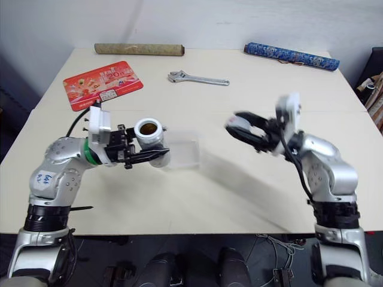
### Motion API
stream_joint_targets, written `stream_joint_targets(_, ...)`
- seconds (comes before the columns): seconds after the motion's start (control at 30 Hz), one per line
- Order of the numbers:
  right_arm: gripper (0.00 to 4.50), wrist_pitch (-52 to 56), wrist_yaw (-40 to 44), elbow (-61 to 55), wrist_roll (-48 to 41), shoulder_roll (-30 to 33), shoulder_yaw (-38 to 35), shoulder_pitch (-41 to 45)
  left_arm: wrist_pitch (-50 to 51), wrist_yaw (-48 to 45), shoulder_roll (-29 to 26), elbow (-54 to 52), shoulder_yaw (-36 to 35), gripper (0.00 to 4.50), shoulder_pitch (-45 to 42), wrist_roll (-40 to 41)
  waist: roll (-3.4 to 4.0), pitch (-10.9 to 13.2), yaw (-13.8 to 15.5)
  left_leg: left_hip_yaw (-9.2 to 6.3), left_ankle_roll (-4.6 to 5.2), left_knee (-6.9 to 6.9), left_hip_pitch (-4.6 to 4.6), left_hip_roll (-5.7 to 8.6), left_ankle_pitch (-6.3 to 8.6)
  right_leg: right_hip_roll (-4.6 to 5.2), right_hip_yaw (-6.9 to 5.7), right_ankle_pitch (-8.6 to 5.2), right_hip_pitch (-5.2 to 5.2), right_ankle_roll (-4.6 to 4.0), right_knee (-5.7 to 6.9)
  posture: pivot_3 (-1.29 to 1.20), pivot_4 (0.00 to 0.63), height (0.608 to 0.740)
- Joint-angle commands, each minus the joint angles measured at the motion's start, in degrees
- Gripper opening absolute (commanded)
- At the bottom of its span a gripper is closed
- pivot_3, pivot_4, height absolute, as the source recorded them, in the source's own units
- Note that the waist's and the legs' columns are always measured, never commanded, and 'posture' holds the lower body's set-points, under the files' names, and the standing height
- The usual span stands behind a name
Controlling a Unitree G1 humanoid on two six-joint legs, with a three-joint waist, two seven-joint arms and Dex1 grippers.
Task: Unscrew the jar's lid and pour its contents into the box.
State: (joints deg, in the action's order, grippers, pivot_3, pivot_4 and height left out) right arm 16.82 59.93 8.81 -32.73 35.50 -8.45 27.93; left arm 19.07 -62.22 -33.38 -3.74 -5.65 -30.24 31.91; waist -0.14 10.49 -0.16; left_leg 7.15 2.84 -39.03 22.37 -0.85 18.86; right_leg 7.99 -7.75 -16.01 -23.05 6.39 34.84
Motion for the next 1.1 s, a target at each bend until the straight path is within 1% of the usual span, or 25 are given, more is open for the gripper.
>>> stream_joint_targets(0.03, 2.52, -16.7, 1.9, 15.5, 7.1, 1.3, -2.9, -1.3, 0.6, -0.7, -2.3, 3.2, -2.7, 2.39, -1.7, 1.0, 0.0, 0.0, -0.2, 0.06, -0.01, -0.02, -0.02, -0.03, -0.01, -0.03, 0.03, 0.0, 0.0, 0.01, 0.0, 0.0, 0.15, 0.74)
stream_joint_targets(0.1, 2.52, -23.1, 1.6, 23.8, 9.4, 1.2, -3.8, -1.3, 0.3, -0.7, -3.1, 5.8, -3.2, 2.39, -2.8, 0.3, 0.01, 0.0, -0.3, 0.11, -0.05, -0.02, -0.09, -0.08, -0.06, -0.07, 0.08, 0.01, 0.01, 0.03, 0.02, 0.0, 0.15, 0.74)
stream_joint_targets(0.2, 2.52, -25.4, 1.4, 31.6, 10.4, 1.3, -4.7, -0.4, -0.1, -0.8, -3.7, 8.8, -3.0, 2.39, -4.5, -0.3, 0.04, 0.0, -0.5, 0.11, -0.1, -0.02, -0.09, -0.13, -0.15, -0.1, 0.12, 0.01, 0.01, 0.03, 0.03, 0.0, 0.15, 0.74)
stream_joint_targets(0.23, 2.87, -24.1, 2.2, 32.4, 10.0, 1.3, -4.8, -0.4, 0.1, -0.7, -3.6, 9.5, -2.8, 2.39, -5.3, -0.5, 0.04, 0.0, -0.5, 0.11, -0.11, -0.02, -0.1, -0.14, -0.17, -0.1, 0.13, 0.01, 0.01, 0.03, 0.05, 0.0, 0.15, 0.74)
stream_joint_targets(0.27, 3.25, -25.7, 3.0, 32.9, 10.1, 1.4, -5.1, -0.5, 0.4, -0.7, -3.6, 10.1, -2.6, 2.39, -6.2, -0.6, 0.05, 0.0, -0.6, 0.11, -0.12, -0.02, -0.09, -0.15, -0.17, -0.09, 0.13, 0.01, 0.01, 0.03, 0.05, 0.0, 0.15, 0.74)
stream_joint_targets(0.4, 4.49, -25.8, 4.2, 30.9, 8.4, 2.0, -6.9, -1.6, 1.1, -0.2, -3.5, 11.8, -2.1, 2.39, -8.6, -1.3, 0.05, 0.0, -0.7, 0.08, -0.14, -0.04, -0.1, -0.16, -0.19, -0.09, 0.14, 0.01, 0.01, 0.03, 0.12, 0.0, 0.15, 0.74)
stream_joint_targets(0.47, 4.49, -23.5, 5.8, 25.7, 6.9, 2.8, -7.4, -3.0, 1.9, 0.4, -3.8, 12.8, -1.8, 2.39, -9.9, -2.0, 0.09, 0.1, -0.6, 0.07, -0.15, -0.04, -0.12, -0.16, -0.19, -0.09, 0.14, 0.01, 0.02, 0.02, 0.13, 0.0, 0.15, 0.74)
stream_joint_targets(0.57, 4.49, -15.0, 6.6, 7.2, 1.9, 3.7, -6.6, -7.3, 0.7, 2.7, -4.8, 16.0, 0.2, 2.39, -13.7, -6.8, 0.19, 0.1, -0.3, 0.04, -0.15, -0.04, -0.11, -0.16, -0.2, -0.09, 0.13, 0.01, 0.02, 0.03, 0.13, 0.0, 0.15, 0.74)
stream_joint_targets(0.67, 4.49, -7.7, 5.8, -8.4, -1.9, 4.5, -4.4, -10.7, -5.3, 2.9, -5.4, 19.2, 2.2, 2.39, -16.8, -12.0, 0.19, 0.1, 0.0, 0.01, -0.18, -0.06, -0.1, -0.17, -0.21, -0.1, 0.12, 0.01, 0.02, 0.03, 0.15, 0.0, 0.15, 0.74)
stream_joint_targets(0.77, 4.49, -2.1, 3.0, -18.5, -4.1, 4.0, -2.5, -11.5, -9.2, 3.6, -5.1, 22.1, 4.4, 2.39, -19.6, -16.2, 0.19, 0.1, 0.1, -0.01, -0.19, -0.06, -0.1, -0.15, -0.2, -0.09, 0.11, 0.01, 0.02, 0.02, 0.15, 0.0, 0.15, 0.74)
stream_joint_targets(0.8, 4.49, -0.8, 2.1, -20.6, -4.3, 3.8, -1.9, -11.5, -10.8, 4.0, -4.8, 22.8, 4.8, 2.39, -20.3, -17.3, 0.19, 0.1, 0.2, -0.01, -0.19, -0.06, -0.1, -0.15, -0.2, -0.08, 0.11, 0.01, 0.02, 0.02, 0.15, 0.0, 0.15, 0.74)
stream_joint_targets(0.93, 4.49, 2.0, -0.7, -26.0, -4.3, 2.9, 0.2, -11.5, -19.4, 10.8, -3.3, 25.8, 8.5, 2.39, -22.6, -26.6, 0.18, 0.1, 0.5, -0.06, -0.16, -0.06, -0.07, -0.07, -0.19, 0.01, 0.06, 0.01, 0.02, 0.02, 0.15, 0.0, 0.15, 0.74)
stream_joint_targets(1.03, 4.49, 2.7, -1.6, -27.1, -4.1, 2.9, 0.0, -12.3, -28.3, 14.0, -3.4, 27.5, 11.4, 2.39, -23.7, -33.2, 0.17, 0.1, 0.8, -0.06, -0.08, -0.06, -0.05, 0.0, -0.17, 0.08, 0.04, 0.02, 0.01, 0.03, 0.15, 0.0, 0.15, 0.74)
stream_joint_targets(1.1, 4.49, 2.9, -2.3, -27.3, -3.9, 3.0, -0.7, -13.3, -38.6, 18.6, -4.2, 28.9, 14.3, 2.39, -24.5, -40.4, 0.17, 0.1, 1.1, -0.06, -0.03, -0.06, -0.03, 0.02, -0.14, 0.08, 0.02, 0.03, 0.01, 0.04, 0.14, 0.0, 0.15, 0.74)
